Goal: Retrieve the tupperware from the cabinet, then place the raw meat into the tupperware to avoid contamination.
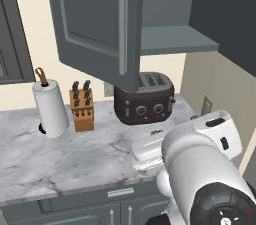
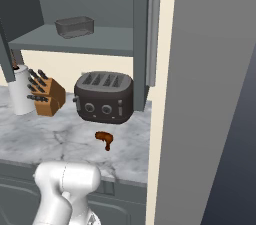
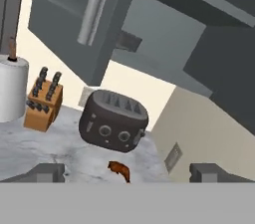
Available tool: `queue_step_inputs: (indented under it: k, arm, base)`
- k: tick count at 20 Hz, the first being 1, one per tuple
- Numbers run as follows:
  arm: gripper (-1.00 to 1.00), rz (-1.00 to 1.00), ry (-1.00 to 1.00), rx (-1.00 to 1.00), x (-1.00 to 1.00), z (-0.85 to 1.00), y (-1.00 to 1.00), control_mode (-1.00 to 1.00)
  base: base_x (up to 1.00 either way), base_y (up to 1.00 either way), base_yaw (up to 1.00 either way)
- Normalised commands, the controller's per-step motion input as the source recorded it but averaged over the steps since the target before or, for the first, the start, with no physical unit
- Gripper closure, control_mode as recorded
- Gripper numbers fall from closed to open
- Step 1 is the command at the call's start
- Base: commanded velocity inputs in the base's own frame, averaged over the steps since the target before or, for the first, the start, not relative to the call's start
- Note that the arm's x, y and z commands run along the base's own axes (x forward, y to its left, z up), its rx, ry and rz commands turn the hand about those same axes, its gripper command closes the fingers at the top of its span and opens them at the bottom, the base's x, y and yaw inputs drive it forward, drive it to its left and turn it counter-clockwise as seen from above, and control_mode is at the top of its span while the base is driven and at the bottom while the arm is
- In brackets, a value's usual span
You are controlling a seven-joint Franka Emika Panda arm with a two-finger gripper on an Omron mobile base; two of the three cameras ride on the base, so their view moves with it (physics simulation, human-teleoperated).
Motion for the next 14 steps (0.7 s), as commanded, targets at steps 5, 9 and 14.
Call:
queue_step_inputs:
  k: [5,9,14]
  arm:
    - [-1.00,0.00,0.12,0.20,-0.21,0.00,-0.82,-1.00]
    - [-1.00,0.00,0.08,0.19,-0.12,0.00,-0.81,-1.00]
    - [-1.00,0.06,0.01,0.17,0.03,0.12,-0.55,-1.00]
  base:
    - [0.00,0.00,0.00]
    - [0.00,0.00,0.00]
    - [0.00,0.00,0.00]
